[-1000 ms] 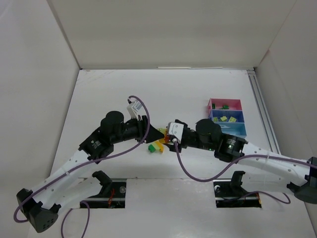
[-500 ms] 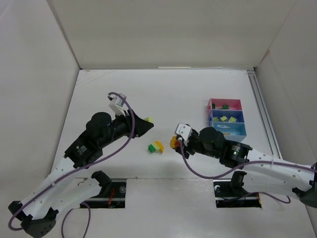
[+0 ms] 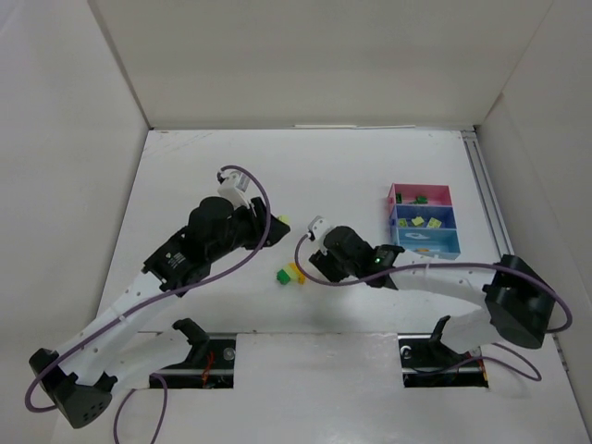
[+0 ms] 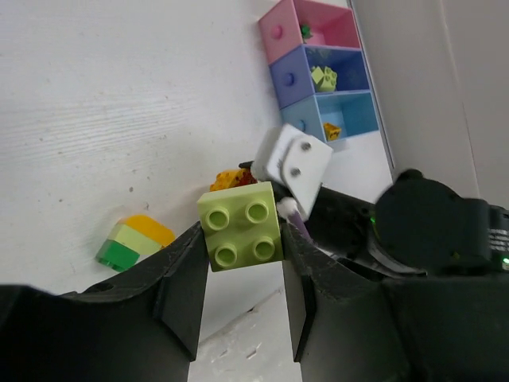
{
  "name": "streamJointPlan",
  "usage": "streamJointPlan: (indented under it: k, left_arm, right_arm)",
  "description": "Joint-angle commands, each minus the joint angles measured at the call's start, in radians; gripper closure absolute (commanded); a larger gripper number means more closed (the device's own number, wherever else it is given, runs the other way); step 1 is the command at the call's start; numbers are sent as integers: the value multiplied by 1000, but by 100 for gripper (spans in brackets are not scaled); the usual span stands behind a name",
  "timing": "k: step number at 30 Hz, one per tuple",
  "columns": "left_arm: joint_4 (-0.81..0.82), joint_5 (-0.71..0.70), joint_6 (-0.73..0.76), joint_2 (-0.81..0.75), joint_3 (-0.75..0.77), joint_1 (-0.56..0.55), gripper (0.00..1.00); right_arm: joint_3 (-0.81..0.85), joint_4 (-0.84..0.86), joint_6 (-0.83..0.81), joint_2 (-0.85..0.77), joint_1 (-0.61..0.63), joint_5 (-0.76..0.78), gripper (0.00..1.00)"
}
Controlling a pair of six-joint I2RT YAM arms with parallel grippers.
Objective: Sort the legos into containers by color
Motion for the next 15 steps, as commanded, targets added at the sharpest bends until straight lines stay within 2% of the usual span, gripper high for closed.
streamJointPlan:
  k: [1,7,15]
  left_arm:
    - [7,-71,16,-47,55,7,83]
    - [-30,-108,16,-47,55,7,82]
    - [-39,-127,16,-47,55,7,82]
  right_arm:
    - [71,42,70,54,-70,-23,77]
    - [82,42,104,177,-102,-47,76]
    - [82,42,125,175,-102,-47,75]
